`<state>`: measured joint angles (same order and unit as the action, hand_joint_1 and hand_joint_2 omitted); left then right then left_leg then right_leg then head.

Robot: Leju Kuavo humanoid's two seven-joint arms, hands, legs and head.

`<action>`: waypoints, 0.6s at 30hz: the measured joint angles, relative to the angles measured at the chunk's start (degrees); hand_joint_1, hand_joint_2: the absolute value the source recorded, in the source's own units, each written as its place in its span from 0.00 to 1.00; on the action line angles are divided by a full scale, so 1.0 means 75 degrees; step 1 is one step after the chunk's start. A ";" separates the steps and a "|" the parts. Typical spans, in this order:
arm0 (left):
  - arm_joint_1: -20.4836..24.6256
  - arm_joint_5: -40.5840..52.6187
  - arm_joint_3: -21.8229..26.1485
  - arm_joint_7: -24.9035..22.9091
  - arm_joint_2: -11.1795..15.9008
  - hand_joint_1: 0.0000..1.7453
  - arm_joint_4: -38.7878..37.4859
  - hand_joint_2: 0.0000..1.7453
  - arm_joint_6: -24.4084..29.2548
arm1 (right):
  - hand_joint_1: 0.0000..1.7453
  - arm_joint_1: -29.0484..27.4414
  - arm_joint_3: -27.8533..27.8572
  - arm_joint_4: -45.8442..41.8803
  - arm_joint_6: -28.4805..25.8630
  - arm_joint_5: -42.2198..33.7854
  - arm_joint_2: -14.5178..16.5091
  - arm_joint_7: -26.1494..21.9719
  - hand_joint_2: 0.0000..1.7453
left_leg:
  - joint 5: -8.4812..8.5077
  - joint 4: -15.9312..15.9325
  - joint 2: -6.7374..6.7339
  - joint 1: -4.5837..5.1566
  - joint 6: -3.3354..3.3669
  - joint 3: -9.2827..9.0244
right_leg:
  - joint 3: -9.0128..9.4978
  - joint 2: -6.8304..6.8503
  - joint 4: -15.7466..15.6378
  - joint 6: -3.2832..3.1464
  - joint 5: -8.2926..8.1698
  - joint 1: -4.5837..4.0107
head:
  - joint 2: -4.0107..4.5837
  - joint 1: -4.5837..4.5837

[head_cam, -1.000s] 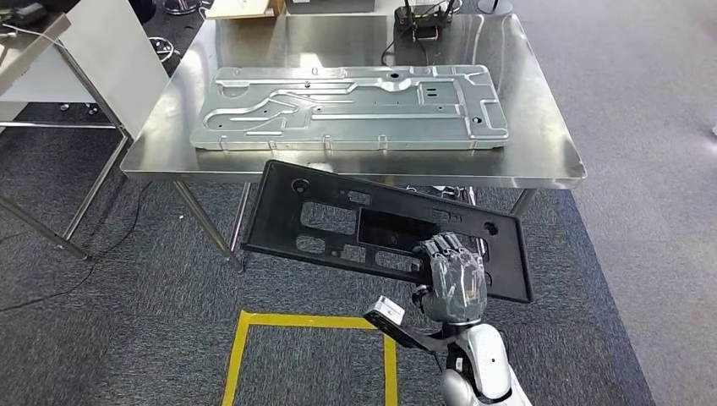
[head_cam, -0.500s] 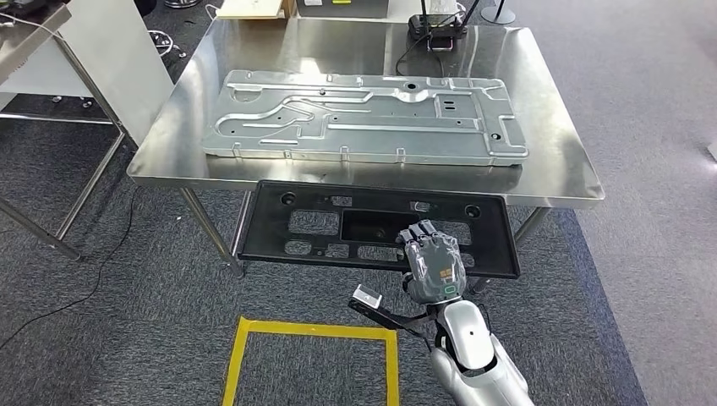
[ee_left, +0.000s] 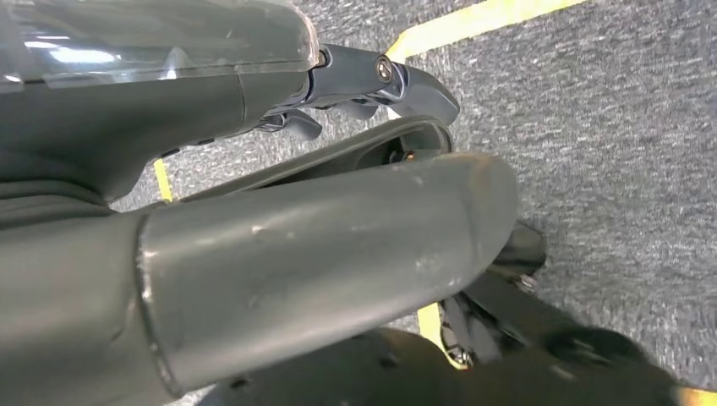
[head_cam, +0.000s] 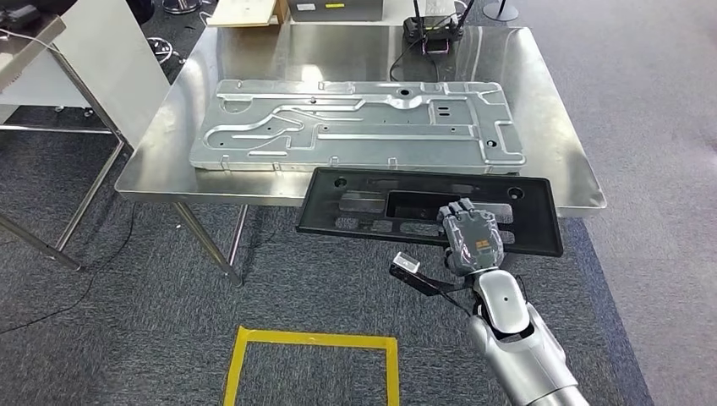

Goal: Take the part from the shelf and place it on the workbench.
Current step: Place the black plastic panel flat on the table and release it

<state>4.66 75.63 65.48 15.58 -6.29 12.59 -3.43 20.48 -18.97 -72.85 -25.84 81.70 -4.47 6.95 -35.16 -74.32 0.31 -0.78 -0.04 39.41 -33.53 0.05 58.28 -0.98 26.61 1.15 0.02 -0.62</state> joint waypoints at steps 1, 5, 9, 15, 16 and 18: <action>-0.0007 0.0000 0.0001 -0.0006 0.0002 0.00 0.0000 0.00 0.0001 | 1.00 0.0002 0.0018 0.0018 0.0011 0.0002 -0.0034 0.0000 1.00 | 0.0136 -0.0061 -0.0001 -0.0008 -0.0011 0.0121 | 0.0044 -0.0003 0.0007 0.0013 0.0040 0.0008 | 0.0000 -0.0001; -0.0016 -0.0001 0.0001 -0.0016 0.0008 0.00 -0.0003 0.00 0.0005 | 1.00 0.0073 0.0080 0.0045 0.0034 0.0009 -0.0120 -0.0001 1.00 | 0.1265 0.1613 -0.0005 -0.0028 -0.0008 -0.0434 | 0.0246 -0.0027 0.0071 0.0160 0.0251 0.0033 | 0.0000 -0.0002; -0.0002 -0.0006 0.0001 -0.0014 0.0003 0.00 -0.0006 0.00 0.0006 | 1.00 0.0151 0.0089 -0.0069 0.0056 0.0010 -0.0154 -0.0057 1.00 | 0.1283 0.1960 0.0005 0.0016 0.0170 -0.0565 | 0.0268 -0.0038 0.0048 0.0331 0.0312 0.0015 | -0.0001 -0.0002; 0.0012 -0.0007 0.0003 -0.0014 0.0003 0.00 -0.0006 0.00 0.0006 | 1.00 0.0279 0.0045 -0.0302 0.0194 0.0002 -0.0171 -0.0125 1.00 | 0.1203 0.2028 0.0015 0.0051 0.0429 -0.0700 | -0.0891 -0.0013 0.2114 0.0395 0.1112 0.0014 | -0.0001 -0.0004; 0.0009 -0.0007 0.0003 -0.0014 0.0003 0.00 -0.0006 0.00 0.0006 | 1.00 0.0289 0.0041 -0.0310 0.0226 -0.0009 -0.0182 -0.0125 1.00 | 0.1176 0.2028 0.0026 0.0074 0.0445 -0.0734 | -0.1057 -0.0013 0.2283 0.0374 0.1045 0.0005 | 0.0000 -0.0004; -0.0004 -0.0005 0.0003 -0.0014 0.0001 0.00 -0.0006 0.00 0.0006 | 1.00 0.0341 0.0034 -0.0347 0.0270 -0.0043 -0.0214 -0.0122 1.00 | 0.1106 0.2027 0.0045 0.0124 0.0454 -0.0843 | -0.0950 -0.0014 0.1736 0.0266 0.0465 -0.0045 | 0.0000 -0.0004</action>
<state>4.63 75.59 65.51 15.47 -6.28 12.55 -3.39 23.03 -18.72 -75.46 -23.81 81.38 -6.08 6.03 -26.87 -59.12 0.65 0.15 3.36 33.08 -40.65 -0.06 71.30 1.02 30.10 0.81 0.02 -0.66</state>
